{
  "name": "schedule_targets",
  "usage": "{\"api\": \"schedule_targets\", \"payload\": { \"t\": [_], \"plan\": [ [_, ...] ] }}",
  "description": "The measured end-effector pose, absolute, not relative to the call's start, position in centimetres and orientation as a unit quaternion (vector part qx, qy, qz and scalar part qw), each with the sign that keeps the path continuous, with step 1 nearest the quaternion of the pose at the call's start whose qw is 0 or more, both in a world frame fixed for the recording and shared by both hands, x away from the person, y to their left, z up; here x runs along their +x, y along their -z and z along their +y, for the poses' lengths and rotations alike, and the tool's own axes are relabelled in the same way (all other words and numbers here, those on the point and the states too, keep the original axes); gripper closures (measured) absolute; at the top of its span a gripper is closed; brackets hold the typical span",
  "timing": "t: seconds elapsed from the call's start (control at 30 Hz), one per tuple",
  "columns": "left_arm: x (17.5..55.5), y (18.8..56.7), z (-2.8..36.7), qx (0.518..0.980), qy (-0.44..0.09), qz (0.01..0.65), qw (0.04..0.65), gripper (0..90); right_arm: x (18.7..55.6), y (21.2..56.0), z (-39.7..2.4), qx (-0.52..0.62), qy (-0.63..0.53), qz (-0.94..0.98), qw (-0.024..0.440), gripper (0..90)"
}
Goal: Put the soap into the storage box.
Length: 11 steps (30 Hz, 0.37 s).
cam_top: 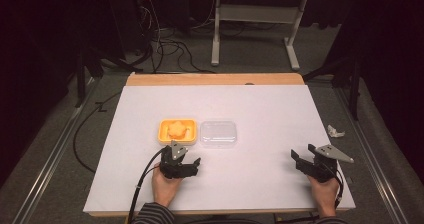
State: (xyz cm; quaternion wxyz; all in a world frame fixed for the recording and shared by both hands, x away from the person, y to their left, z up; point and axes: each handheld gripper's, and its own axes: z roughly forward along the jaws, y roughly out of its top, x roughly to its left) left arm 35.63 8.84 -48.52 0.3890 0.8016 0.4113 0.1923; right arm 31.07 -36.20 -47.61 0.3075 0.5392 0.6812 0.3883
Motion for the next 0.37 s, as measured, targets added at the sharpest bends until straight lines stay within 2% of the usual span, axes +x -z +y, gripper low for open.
{"api": "schedule_targets", "payload": {
  "t": [0.37],
  "plan": [
    [35.58,48.52,8.83,0.801,-0.196,0.411,0.389,18.4,31.13,47.62,-36.48,0.547,-0.394,0.675,0.299,28.9]
  ]
}}
